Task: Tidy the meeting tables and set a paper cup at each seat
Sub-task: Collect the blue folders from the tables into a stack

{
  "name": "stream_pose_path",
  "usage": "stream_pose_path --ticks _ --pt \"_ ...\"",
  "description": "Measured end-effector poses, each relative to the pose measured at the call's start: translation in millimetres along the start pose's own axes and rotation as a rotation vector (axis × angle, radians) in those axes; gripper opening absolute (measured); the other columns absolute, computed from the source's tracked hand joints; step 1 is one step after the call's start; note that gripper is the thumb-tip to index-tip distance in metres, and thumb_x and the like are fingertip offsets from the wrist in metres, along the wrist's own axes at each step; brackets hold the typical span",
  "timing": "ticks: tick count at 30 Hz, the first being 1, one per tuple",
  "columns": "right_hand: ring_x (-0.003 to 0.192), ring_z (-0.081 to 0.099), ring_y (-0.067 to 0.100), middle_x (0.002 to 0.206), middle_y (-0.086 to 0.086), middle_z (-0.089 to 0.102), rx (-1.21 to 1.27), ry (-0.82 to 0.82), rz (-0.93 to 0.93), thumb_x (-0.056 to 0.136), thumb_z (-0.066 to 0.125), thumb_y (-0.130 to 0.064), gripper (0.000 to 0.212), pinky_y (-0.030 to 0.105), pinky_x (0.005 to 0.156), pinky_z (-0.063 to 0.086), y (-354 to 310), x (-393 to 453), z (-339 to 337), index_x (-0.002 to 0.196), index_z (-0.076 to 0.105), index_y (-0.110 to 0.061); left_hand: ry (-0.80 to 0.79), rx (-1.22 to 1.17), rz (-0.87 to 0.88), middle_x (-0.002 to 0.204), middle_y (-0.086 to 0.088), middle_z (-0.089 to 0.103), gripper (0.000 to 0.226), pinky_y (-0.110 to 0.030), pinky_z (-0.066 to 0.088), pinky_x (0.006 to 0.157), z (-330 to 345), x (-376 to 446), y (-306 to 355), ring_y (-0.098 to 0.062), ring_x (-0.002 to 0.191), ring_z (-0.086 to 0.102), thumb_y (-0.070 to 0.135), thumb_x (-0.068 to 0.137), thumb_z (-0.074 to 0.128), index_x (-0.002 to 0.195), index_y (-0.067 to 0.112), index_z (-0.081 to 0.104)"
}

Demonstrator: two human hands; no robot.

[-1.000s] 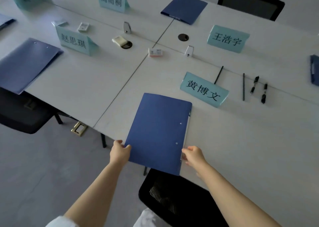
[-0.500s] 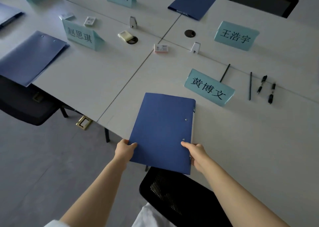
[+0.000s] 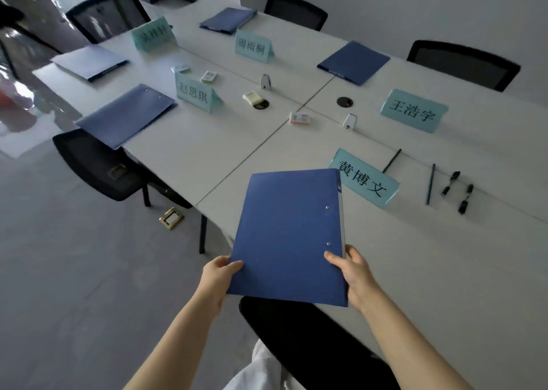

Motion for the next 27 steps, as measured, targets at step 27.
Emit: stream_pose_path --ticks 27 --pt "0.099 0.069 0.030 0.108 0.006 0.073 -0.408 -0.658 -0.039 0.087 0.064 -0.021 0.026 0.051 0.090 0.054 2.7 -85.8 253.3 0.112 0.065 -0.014 0.107 -0.749 0.119 0.111 -0.009 0.074 0.029 -0.039 0.060 0.071 -241.1 -74.2 -29.0 -0.029 0.092 0.073 0.021 0.092 0.063 0.118 0.008 0.065"
Point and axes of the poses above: each hand's wrist, its own x-axis towards the middle knuckle, its own z-axis out of the palm, y = z × x, the point moved 3 cm from there along x, towards the middle knuckle
